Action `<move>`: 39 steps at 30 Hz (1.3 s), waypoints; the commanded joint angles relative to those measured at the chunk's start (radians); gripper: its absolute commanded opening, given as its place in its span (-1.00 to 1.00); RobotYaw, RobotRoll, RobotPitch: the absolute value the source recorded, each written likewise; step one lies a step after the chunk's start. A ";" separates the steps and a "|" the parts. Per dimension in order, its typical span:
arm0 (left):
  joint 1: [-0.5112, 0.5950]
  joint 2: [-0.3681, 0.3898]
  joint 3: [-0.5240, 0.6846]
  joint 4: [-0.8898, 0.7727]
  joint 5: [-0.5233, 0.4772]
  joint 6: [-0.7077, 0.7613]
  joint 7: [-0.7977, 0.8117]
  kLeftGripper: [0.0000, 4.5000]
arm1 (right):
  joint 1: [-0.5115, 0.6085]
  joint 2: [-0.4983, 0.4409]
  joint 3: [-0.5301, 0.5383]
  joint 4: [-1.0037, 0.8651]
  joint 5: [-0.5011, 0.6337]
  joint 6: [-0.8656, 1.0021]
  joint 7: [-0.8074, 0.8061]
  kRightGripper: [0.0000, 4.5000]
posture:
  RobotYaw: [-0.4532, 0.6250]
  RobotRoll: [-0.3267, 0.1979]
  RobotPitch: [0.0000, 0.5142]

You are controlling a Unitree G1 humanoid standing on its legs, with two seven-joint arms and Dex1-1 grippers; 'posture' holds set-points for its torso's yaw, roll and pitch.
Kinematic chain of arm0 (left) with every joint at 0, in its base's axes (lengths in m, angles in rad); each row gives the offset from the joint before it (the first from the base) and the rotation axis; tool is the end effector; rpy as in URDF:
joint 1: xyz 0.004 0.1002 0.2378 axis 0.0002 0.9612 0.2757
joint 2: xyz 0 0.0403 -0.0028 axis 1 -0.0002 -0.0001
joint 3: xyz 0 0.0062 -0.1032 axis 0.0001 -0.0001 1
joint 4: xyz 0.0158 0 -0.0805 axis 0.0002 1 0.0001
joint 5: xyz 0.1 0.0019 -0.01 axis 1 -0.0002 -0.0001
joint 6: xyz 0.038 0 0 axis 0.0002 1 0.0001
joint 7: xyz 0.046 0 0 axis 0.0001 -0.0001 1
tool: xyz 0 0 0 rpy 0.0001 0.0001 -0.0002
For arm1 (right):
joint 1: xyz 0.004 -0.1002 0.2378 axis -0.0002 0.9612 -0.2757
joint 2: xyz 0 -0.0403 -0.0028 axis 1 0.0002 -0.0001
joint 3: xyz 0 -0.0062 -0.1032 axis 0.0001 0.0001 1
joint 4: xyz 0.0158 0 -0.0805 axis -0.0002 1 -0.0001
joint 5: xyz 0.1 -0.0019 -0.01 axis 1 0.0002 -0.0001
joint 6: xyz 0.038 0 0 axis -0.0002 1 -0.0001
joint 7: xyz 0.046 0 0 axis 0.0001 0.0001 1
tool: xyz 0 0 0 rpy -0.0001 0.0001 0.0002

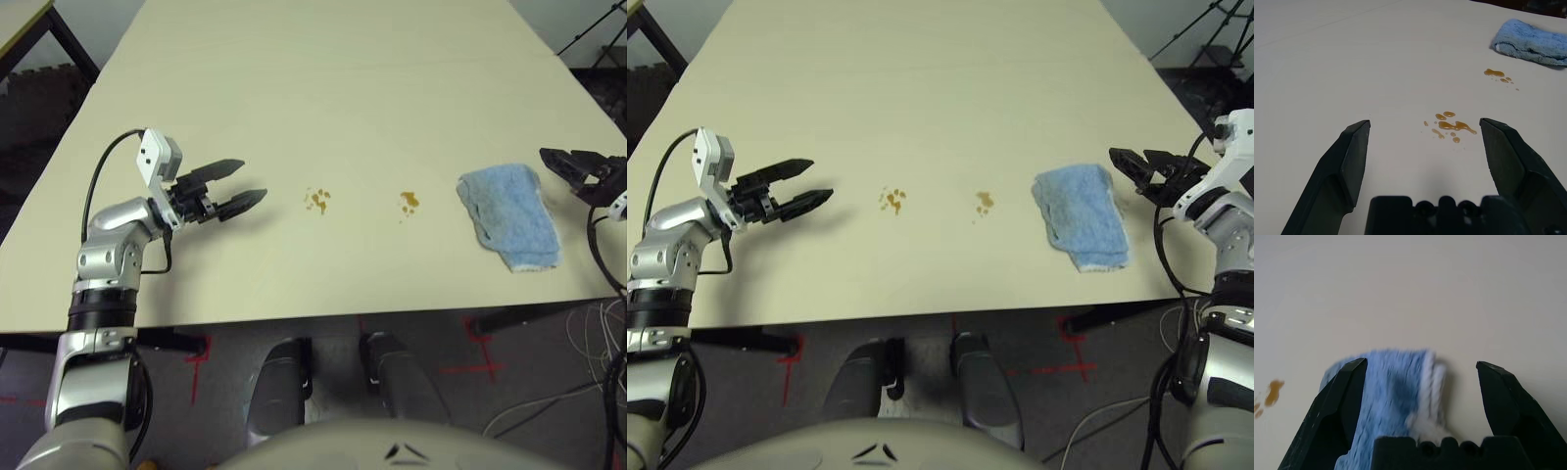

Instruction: Wipe the water off the table with a rag.

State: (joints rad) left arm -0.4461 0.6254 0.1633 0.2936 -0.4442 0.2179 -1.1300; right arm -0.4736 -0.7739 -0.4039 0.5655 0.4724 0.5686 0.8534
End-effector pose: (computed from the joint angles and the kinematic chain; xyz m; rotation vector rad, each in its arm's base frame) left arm 0.2738 0.2889 0.1471 0.0949 0.0023 -0.9259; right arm 0.2452 -0.3685 0.1438 0.2382 0.2516 0.3150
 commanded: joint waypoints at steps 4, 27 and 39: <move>0.010 0.008 -0.005 0.010 0.014 -0.002 0.007 1.00 | 0.072 0.004 0.026 -0.086 0.002 0.062 0.015 0.97 | -0.42 0.25 -0.45; 0.009 0.002 -0.011 0.000 0.015 0.008 0.025 1.00 | 0.167 0.100 0.141 -0.232 -0.009 0.089 0.015 0.97 | -0.42 0.25 -0.43; 0.018 0.006 -0.007 -0.011 0.013 0.010 0.033 1.00 | 0.128 0.128 0.146 -0.193 -0.061 0.048 -0.059 -0.65 | -0.40 0.25 -0.41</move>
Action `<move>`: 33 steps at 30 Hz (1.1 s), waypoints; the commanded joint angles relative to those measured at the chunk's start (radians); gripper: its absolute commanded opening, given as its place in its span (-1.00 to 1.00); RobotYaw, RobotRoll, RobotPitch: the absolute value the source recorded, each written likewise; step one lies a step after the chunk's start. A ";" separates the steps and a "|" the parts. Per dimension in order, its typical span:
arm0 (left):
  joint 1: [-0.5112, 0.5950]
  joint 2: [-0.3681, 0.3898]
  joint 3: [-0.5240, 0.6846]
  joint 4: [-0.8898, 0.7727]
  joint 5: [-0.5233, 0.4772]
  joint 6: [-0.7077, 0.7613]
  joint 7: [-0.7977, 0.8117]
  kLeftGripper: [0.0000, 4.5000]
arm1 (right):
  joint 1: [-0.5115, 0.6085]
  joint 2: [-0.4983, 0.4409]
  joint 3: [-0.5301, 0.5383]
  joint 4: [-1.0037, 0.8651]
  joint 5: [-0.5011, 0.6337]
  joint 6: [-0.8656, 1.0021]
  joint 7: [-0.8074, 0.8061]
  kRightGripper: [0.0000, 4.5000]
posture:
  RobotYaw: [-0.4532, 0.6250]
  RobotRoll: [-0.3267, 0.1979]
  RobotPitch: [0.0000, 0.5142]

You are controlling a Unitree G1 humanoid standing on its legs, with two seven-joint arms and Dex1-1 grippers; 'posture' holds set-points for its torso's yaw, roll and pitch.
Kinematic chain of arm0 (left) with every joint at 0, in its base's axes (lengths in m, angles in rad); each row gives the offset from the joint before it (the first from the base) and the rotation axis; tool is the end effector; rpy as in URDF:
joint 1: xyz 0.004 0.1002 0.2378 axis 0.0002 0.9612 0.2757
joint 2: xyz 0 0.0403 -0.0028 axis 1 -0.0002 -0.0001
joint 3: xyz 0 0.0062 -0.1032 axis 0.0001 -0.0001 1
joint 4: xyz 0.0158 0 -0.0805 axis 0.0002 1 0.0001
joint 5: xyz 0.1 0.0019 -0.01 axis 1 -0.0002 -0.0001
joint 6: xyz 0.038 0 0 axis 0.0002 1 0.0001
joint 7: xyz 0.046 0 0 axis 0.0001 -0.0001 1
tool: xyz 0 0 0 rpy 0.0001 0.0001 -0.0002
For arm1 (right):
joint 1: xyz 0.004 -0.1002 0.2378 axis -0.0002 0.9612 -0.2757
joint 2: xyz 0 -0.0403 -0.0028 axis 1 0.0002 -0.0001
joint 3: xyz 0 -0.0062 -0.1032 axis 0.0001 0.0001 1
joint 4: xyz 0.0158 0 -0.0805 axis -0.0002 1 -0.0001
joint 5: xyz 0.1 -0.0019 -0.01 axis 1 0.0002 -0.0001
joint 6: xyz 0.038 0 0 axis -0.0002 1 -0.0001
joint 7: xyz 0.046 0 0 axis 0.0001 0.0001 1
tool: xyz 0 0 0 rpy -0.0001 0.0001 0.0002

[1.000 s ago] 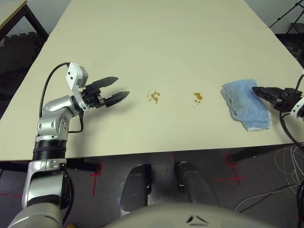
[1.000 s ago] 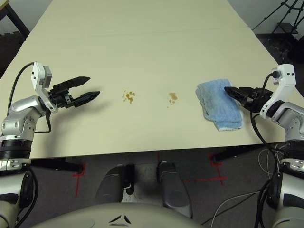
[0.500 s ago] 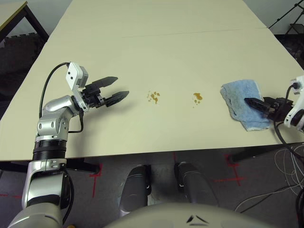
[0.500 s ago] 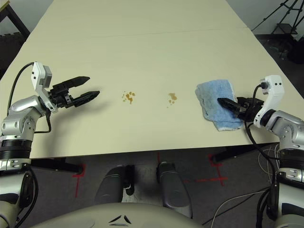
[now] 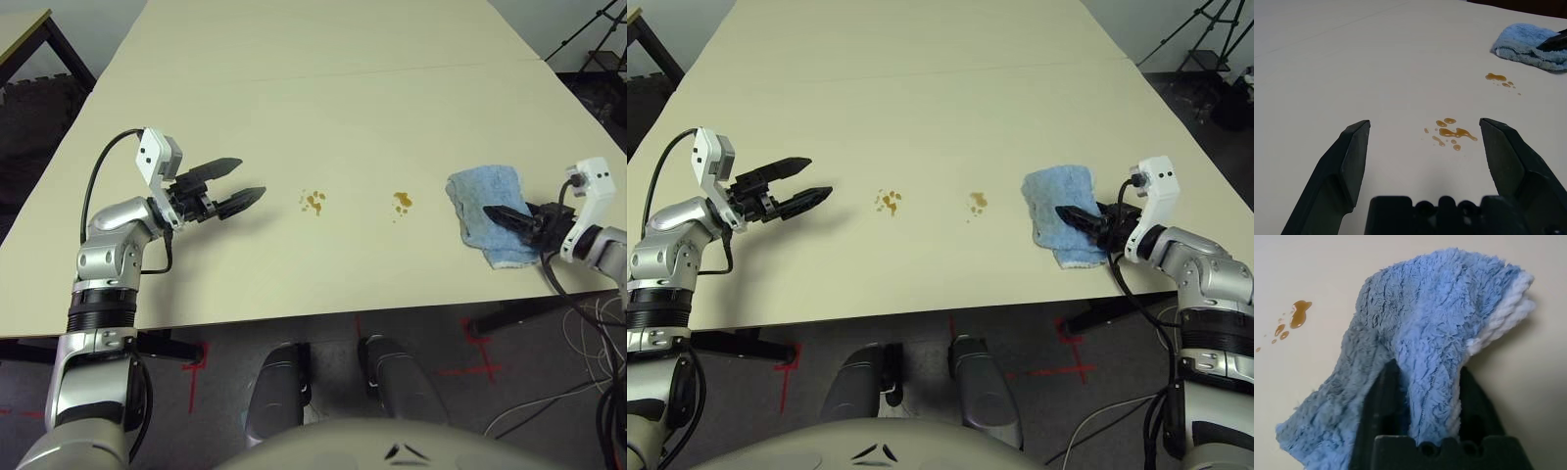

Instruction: Wipe the water off the table with a rag.

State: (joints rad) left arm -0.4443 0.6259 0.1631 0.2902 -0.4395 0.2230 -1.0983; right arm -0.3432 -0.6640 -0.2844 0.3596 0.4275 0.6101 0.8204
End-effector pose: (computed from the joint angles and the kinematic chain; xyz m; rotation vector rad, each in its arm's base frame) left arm 0.2735 0.2888 0.1470 0.0971 0.0075 -0.8939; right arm 0.2440 -0.3273 0.1115 0.1687 0.3968 0.4306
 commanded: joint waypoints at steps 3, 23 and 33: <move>0.017 0.008 -0.006 -0.008 0.008 0.005 0.001 1.00 | -0.021 0.037 0.011 0.001 -0.010 0.014 -0.064 -0.95 | -0.40 0.25 -0.41; 0.065 0.070 0.009 -0.044 -0.003 0.015 -0.021 1.00 | -0.098 0.343 0.056 -0.075 0.007 0.076 -0.324 -0.95 | -0.31 0.25 -0.39; 0.082 0.065 0.011 -0.063 -0.005 0.021 -0.012 1.00 | -0.092 0.486 0.143 -0.147 0.011 0.118 -0.352 -0.95 | -0.30 0.25 -0.37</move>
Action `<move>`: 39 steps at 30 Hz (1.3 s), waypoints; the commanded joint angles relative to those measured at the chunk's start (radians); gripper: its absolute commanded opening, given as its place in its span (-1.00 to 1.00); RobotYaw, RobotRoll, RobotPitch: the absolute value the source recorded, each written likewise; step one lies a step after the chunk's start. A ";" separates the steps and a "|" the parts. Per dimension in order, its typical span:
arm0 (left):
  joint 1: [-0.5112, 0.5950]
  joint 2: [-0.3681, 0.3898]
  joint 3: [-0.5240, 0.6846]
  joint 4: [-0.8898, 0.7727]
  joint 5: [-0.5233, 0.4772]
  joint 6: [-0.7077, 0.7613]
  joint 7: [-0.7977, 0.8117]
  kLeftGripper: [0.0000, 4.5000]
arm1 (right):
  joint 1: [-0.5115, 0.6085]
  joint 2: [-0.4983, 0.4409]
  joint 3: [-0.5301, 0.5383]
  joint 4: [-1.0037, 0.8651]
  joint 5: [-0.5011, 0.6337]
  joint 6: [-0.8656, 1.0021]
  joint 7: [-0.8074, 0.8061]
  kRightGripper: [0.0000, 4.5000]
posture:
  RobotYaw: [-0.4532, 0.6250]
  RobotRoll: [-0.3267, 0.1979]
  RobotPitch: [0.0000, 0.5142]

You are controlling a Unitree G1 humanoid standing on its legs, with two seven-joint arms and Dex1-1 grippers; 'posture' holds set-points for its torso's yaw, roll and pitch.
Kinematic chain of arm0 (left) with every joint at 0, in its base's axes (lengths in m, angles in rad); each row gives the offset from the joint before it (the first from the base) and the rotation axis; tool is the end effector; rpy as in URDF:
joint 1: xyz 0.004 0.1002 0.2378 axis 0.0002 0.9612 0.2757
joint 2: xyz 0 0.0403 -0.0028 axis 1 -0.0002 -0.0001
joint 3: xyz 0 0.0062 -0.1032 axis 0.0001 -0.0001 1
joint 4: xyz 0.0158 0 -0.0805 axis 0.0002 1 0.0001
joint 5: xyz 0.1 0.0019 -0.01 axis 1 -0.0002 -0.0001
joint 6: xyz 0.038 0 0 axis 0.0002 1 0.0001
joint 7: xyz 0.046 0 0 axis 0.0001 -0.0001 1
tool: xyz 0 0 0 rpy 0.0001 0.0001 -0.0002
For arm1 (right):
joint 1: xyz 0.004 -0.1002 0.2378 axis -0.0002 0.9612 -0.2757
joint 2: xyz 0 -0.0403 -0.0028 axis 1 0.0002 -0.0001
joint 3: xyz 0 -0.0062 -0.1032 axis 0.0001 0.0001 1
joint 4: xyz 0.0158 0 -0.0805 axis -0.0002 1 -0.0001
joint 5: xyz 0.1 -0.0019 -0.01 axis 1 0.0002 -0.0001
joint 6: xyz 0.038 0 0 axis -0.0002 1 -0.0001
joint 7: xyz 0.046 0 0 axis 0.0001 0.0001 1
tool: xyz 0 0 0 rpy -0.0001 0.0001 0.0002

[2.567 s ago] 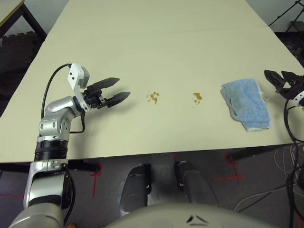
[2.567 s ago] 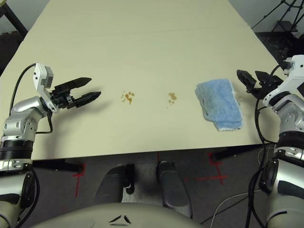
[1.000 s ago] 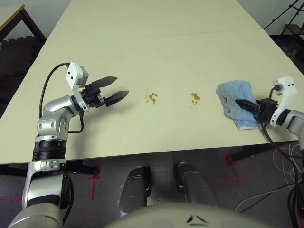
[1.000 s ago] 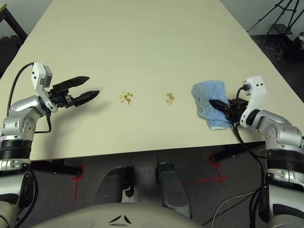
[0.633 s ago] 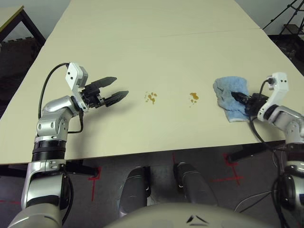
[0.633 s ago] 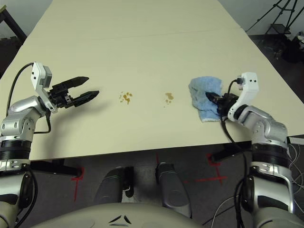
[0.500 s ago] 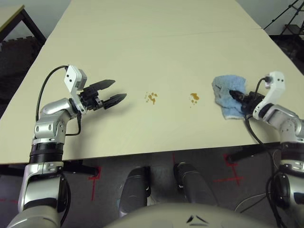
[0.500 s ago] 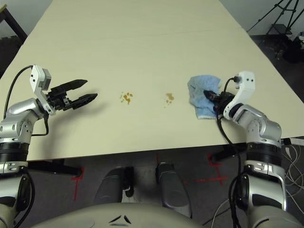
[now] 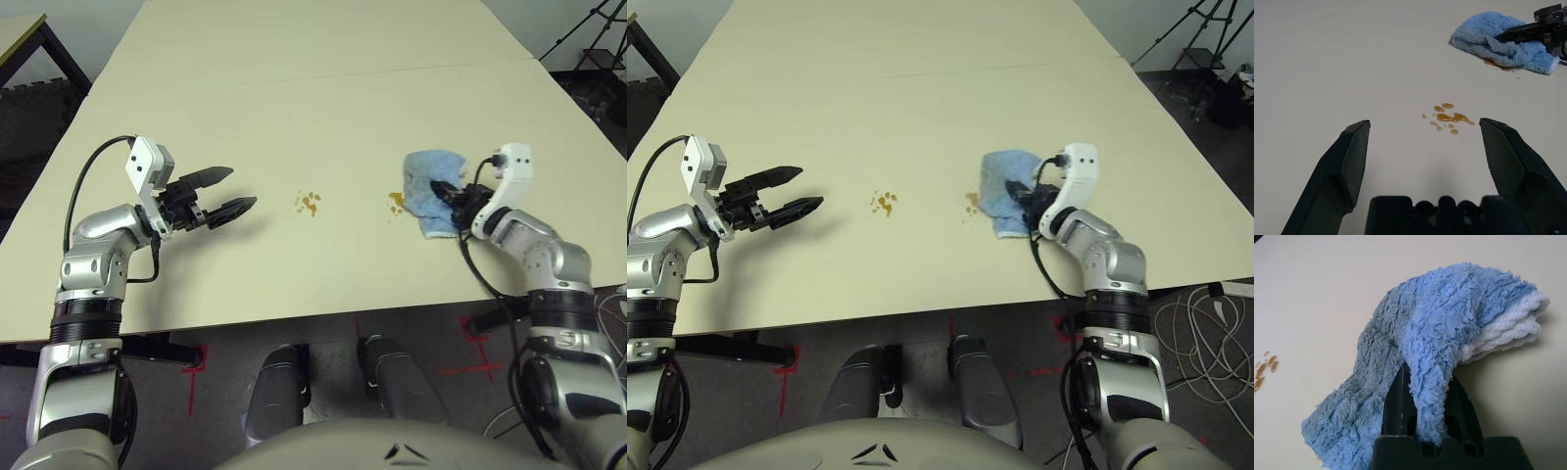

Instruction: Wipe the water off the table with a rag.

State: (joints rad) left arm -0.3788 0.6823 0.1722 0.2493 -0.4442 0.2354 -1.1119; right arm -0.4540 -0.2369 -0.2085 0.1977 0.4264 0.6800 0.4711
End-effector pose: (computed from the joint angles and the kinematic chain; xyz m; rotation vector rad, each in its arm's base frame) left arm 0.2608 0.3011 0.1467 0.1331 0.0609 -0.8832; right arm 0.2810 -0.2035 0.0973 0.3514 0.3061 0.4655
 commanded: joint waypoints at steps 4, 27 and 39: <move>0.027 0.006 0.003 -0.033 -0.002 0.012 0.005 1.00 | 0.021 0.100 0.079 0.003 0.009 0.056 -0.016 -0.95 | -0.29 0.25 -0.36; 0.039 0.002 0.002 -0.043 -0.003 0.022 0.013 1.00 | -0.007 -0.031 0.034 0.021 0.004 0.079 0.006 -0.95 | -0.30 0.25 -0.34; 0.030 0.000 -0.002 -0.040 -0.004 0.025 0.012 1.00 | -0.063 -0.221 -0.011 0.160 -0.003 -0.001 0.050 -0.95 | -0.32 0.25 -0.33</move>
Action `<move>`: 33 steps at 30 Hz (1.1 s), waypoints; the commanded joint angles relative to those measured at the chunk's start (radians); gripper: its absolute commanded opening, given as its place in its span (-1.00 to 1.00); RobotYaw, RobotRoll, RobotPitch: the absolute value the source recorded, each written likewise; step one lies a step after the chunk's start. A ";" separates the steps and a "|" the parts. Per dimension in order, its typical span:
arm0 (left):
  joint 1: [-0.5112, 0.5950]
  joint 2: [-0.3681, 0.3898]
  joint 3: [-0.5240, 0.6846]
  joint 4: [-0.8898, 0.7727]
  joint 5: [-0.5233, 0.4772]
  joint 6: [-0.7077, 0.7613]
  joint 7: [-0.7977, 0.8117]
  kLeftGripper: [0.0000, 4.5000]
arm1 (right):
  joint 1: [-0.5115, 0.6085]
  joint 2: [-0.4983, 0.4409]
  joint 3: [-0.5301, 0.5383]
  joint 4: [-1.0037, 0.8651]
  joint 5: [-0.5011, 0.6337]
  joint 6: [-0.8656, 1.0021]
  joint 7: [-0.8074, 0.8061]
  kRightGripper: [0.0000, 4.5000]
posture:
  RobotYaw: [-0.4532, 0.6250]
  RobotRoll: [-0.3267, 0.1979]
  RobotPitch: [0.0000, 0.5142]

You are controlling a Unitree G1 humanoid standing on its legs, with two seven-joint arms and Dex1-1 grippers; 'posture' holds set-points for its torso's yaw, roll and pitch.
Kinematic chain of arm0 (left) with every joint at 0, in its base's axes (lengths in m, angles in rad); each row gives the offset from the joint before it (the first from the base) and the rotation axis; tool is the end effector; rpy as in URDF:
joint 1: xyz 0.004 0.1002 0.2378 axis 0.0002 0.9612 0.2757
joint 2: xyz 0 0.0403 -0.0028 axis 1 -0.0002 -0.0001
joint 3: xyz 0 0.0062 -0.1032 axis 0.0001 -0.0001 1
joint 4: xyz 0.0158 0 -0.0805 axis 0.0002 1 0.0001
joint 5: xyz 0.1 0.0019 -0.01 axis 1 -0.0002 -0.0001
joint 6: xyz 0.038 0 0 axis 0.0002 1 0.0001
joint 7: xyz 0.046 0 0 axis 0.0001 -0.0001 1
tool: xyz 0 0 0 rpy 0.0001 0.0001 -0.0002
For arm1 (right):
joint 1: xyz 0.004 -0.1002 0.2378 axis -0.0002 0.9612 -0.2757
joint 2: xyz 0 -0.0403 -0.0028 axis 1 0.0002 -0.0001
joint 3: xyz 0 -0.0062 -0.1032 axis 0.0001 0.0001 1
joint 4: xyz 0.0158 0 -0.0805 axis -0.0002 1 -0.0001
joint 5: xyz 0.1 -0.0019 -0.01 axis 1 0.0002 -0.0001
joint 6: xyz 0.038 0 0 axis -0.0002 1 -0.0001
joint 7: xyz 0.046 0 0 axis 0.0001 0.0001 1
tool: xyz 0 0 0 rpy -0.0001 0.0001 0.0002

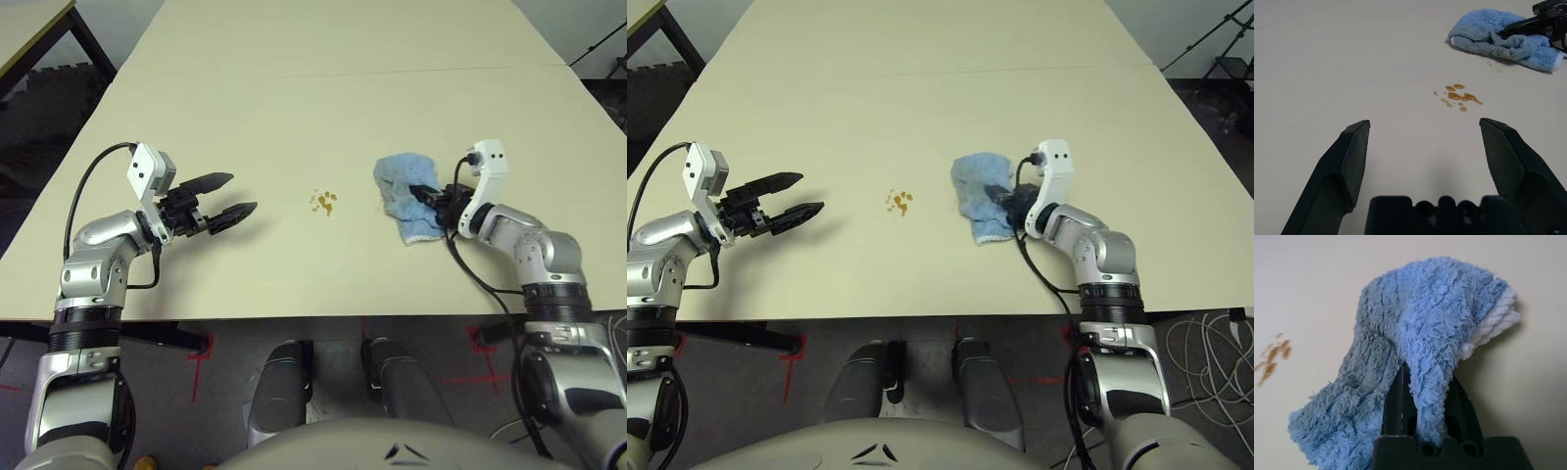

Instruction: Wipe the water off the table with a rag.

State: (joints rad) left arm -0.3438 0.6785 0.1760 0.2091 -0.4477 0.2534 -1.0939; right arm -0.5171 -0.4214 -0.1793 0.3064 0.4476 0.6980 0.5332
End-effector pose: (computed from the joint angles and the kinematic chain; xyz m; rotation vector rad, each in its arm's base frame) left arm 0.2557 0.2994 0.1432 0.1265 0.0747 -0.8753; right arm 0.2886 -0.2417 0.1137 0.2509 0.3596 0.4417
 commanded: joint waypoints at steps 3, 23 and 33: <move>-0.008 0.005 -0.006 0.002 0.000 0.008 -0.008 1.00 | -0.008 -0.069 -0.044 0.071 -0.028 -0.038 -0.007 -0.95 | -0.32 0.25 -0.33; -0.011 0.014 -0.010 0.010 0.002 0.018 -0.033 1.00 | 0.019 0.166 -0.104 -0.237 0.182 0.216 -0.168 -0.95 | -0.34 0.25 -0.31; 0.017 0.031 0.003 -0.012 -0.007 0.032 -0.045 1.00 | 0.052 0.297 0.017 -0.191 0.114 0.155 -0.191 -0.95 | -0.30 0.25 -0.31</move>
State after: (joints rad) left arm -0.3388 0.6904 0.1763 0.2112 -0.4482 0.2779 -1.1262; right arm -0.4845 -0.1486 -0.2089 0.0833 0.5765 0.8468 0.3414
